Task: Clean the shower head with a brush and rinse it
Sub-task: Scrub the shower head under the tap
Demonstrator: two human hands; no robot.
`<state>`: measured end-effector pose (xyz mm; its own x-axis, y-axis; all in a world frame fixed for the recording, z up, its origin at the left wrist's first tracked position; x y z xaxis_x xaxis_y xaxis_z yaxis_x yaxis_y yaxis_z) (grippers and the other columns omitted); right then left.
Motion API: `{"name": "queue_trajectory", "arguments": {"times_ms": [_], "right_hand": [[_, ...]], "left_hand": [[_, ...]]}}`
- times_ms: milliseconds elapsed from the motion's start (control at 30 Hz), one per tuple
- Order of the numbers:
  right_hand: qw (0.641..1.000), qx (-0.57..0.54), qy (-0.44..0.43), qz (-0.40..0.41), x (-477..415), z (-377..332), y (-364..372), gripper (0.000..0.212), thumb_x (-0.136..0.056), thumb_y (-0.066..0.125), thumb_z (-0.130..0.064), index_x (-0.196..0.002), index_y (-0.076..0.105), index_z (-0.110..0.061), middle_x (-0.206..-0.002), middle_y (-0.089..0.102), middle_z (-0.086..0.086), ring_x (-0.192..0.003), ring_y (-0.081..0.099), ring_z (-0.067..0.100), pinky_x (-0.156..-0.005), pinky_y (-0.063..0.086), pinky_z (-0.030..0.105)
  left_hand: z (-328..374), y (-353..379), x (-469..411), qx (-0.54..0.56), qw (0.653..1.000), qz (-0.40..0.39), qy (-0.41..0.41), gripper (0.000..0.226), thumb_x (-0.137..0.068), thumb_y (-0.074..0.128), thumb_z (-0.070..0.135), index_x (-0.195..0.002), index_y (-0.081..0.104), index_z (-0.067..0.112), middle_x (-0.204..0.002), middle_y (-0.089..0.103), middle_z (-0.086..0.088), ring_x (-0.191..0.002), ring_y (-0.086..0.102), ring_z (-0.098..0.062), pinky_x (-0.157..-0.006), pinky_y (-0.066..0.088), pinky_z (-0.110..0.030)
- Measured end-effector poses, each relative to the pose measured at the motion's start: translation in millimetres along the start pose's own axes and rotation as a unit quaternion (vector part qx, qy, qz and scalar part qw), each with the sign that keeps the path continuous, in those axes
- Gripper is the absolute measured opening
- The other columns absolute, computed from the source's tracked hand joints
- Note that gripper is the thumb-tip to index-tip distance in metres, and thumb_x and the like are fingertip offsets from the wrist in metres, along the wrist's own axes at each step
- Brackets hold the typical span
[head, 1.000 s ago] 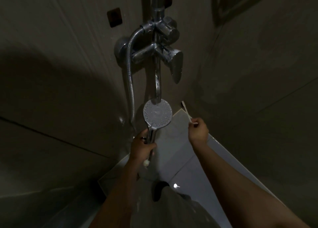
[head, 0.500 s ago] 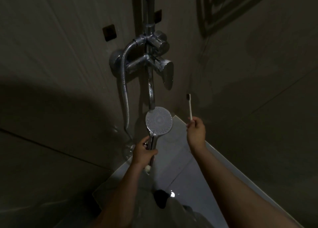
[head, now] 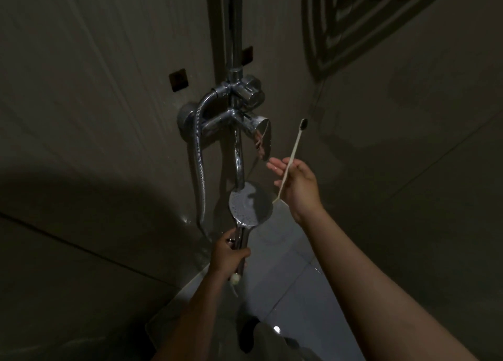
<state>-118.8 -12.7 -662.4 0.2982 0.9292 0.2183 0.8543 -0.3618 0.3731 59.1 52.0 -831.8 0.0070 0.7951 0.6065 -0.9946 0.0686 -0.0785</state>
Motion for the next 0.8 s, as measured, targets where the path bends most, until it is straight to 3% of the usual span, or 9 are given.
{"name": "queue_trajectory", "arguments": {"times_ms": [167, 267, 367, 533, 667, 733, 800], "right_hand": [[1.000, 0.008, 0.003, -0.017, -10.6, 0.7, 4.2, 0.024, -0.103, 0.029, -0.014, -0.087, 0.048, -0.016, -0.116, 0.063, 0.016, -0.099, 0.065, 0.012, -0.059, 0.051, 0.019], [0.999, -0.008, 0.014, -0.029, -12.3, 3.6, 3.1, 0.024, -0.103, 0.029, -0.014, -0.087, 0.048, -0.016, -0.124, 0.060, 0.018, -0.105, 0.064, 0.015, -0.064, 0.053, 0.021], [0.997, -0.044, 0.047, -0.035, -12.0, 11.6, 5.0, 0.023, -0.103, 0.030, -0.015, -0.091, 0.050, -0.014, -0.125, 0.061, 0.016, -0.107, 0.064, 0.015, -0.070, 0.054, 0.023], [0.990, -0.106, 0.088, -0.022, -14.6, 12.7, 18.7, 0.024, -0.102, 0.030, -0.009, -0.088, 0.048, -0.008, -0.115, 0.062, 0.019, -0.100, 0.066, 0.023, -0.069, 0.058, 0.024], [0.989, -0.121, 0.089, -0.010, -12.4, 12.6, 18.4, 0.023, -0.102, 0.032, -0.009, -0.087, 0.049, -0.007, -0.103, 0.064, 0.015, -0.091, 0.067, 0.019, -0.069, 0.059, 0.023], [0.988, -0.131, 0.088, -0.009, -10.3, 14.1, 17.6, 0.023, -0.102, 0.031, -0.009, -0.088, 0.049, -0.006, -0.103, 0.063, 0.015, -0.094, 0.066, 0.020, -0.073, 0.059, 0.024], [0.985, -0.149, 0.083, -0.008, -8.5, 13.9, 16.5, 0.024, -0.102, 0.030, -0.008, -0.088, 0.049, -0.005, -0.101, 0.061, 0.017, -0.096, 0.065, 0.022, -0.076, 0.059, 0.026]], "left_hand": [[3.9, -8.0, -7.7, 0.008, 1.000, 0.014, 0.009, 0.067, -0.069, 0.071, -0.009, -0.129, 0.052, 0.015, -0.101, 0.067, -0.015, -0.082, 0.064, -0.034, -0.081, 0.053, -0.052], [9.1, -8.0, -8.8, 0.012, 1.000, 0.016, 0.010, 0.066, -0.070, 0.070, -0.009, -0.127, 0.053, 0.018, -0.103, 0.066, -0.013, -0.082, 0.064, -0.037, -0.077, 0.055, -0.050], [17.8, -7.8, -5.2, 0.023, 0.999, 0.016, 0.017, 0.063, -0.072, 0.068, -0.012, -0.123, 0.051, 0.021, -0.099, 0.064, -0.013, -0.068, 0.062, -0.031, -0.063, 0.054, -0.038], [19.8, -12.2, -7.1, 0.016, 0.999, 0.036, 0.019, 0.065, -0.070, 0.070, -0.011, -0.127, 0.051, 0.012, -0.096, 0.065, -0.014, -0.075, 0.062, -0.031, -0.077, 0.055, -0.050], [24.3, -14.2, -2.3, 0.008, 0.999, 0.031, 0.020, 0.066, -0.067, 0.072, -0.008, -0.124, 0.051, 0.018, -0.084, 0.066, -0.010, -0.060, 0.063, -0.029, -0.061, 0.058, -0.040], [25.6, -15.3, -1.0, 0.001, 0.999, 0.036, 0.033, 0.075, -0.056, 0.076, 0.000, -0.127, 0.053, 0.012, -0.091, 0.066, -0.015, -0.071, 0.064, -0.034, -0.071, 0.057, -0.052], [24.8, -15.7, 1.4, 0.003, 0.998, 0.039, 0.039, 0.073, -0.060, 0.076, -0.005, -0.128, 0.052, 0.008, -0.094, 0.065, -0.015, -0.074, 0.064, -0.033, -0.074, 0.056, -0.053]]}}
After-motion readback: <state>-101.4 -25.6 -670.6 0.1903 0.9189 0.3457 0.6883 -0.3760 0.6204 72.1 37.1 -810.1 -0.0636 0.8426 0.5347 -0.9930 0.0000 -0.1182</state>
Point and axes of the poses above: each hand's wrist, its own x-axis away from the middle knuckle, its own y-axis out of the palm, z = x × y, the point moved 8 cm from there along -x, towards the middle knuckle
